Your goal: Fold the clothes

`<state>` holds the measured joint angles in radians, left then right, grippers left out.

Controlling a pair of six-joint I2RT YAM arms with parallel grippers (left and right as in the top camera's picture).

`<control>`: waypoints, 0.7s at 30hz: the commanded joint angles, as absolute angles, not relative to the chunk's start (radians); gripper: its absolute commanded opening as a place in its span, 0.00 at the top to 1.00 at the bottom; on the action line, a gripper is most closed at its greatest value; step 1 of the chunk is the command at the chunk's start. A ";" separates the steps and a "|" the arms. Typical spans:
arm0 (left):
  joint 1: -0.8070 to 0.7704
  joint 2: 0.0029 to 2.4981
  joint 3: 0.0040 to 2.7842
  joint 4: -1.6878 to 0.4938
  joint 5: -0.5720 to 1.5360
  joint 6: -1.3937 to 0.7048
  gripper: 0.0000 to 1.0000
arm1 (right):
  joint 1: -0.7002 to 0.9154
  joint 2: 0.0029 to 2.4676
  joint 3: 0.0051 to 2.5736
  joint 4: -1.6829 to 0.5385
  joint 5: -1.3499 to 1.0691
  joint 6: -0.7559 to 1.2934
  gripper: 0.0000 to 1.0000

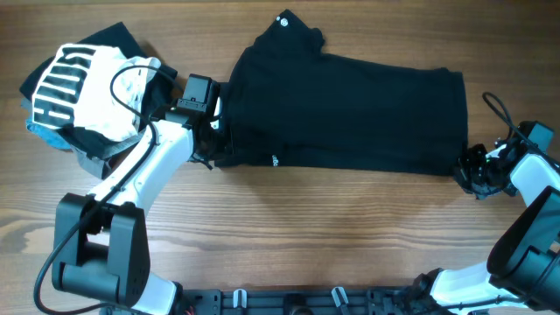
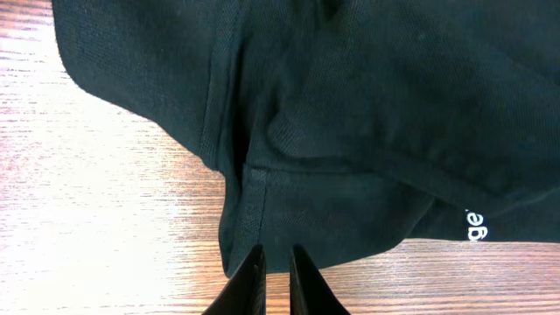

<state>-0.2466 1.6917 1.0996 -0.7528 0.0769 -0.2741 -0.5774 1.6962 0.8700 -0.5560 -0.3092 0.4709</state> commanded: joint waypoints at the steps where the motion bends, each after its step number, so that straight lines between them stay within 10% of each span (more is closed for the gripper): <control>1: -0.247 1.705 1.111 -0.753 0.089 -0.269 0.90 | -0.573 1.674 0.879 -0.577 -0.351 0.470 0.57; 4: -0.247 1.705 1.111 -0.753 0.089 -0.269 0.89 | -0.573 1.647 0.888 -0.623 -0.352 0.470 0.45; 21: -0.247 1.705 1.111 -0.753 0.089 -0.269 0.88 | -0.573 1.592 0.878 -0.590 -0.361 0.433 0.56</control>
<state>-0.2466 1.6917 1.0996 -0.7528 0.0772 -0.2741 -0.5774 1.5558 0.8822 -0.6109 -0.3584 0.4152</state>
